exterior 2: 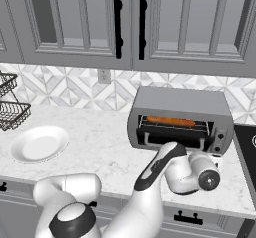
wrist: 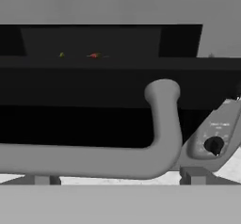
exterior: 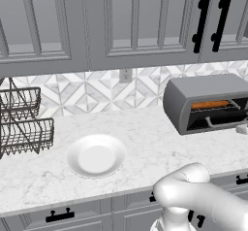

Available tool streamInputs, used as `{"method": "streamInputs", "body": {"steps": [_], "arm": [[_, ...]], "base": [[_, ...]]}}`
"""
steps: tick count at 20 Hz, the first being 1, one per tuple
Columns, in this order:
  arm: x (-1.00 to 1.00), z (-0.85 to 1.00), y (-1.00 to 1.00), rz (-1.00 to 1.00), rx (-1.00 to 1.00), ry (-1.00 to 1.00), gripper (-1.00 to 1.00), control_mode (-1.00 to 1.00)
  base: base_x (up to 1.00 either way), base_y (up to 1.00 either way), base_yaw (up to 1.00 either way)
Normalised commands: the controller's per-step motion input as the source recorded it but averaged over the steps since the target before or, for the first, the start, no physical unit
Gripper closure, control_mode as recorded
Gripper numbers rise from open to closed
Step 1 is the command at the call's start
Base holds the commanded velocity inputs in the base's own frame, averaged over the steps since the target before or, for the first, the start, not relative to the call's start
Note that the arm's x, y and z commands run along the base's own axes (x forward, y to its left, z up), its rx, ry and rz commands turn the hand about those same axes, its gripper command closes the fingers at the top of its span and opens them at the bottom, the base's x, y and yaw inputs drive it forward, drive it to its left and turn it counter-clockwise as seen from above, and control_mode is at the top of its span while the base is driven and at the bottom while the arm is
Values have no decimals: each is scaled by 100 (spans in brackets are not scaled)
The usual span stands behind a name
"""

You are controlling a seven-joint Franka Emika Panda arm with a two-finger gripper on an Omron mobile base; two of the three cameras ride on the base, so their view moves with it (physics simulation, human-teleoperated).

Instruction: Pick up the kebab skewer and baguette bread, and place them inside the toaster oven. Close the toaster oven door and start by setting the timer.

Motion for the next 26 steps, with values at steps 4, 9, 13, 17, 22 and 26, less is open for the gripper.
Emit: {"method": "streamInputs", "body": {"steps": [4,9,13,17,22,26], "arm": [[37,18,9,0,0,0,-100,-100],[37,11,11,0,0,0,-100,-100],[44,0,11,0,0,0,-100,-100],[45,0,12,0,0,0,-100,-100],[20,-9,13,0,0,0,-100,-100],[0,-35,11,0,0,1,-100,-100]], "base": [[0,0,0],[0,0,0],[0,0,0],[0,0,0],[0,0,0],[0,0,0]]}}
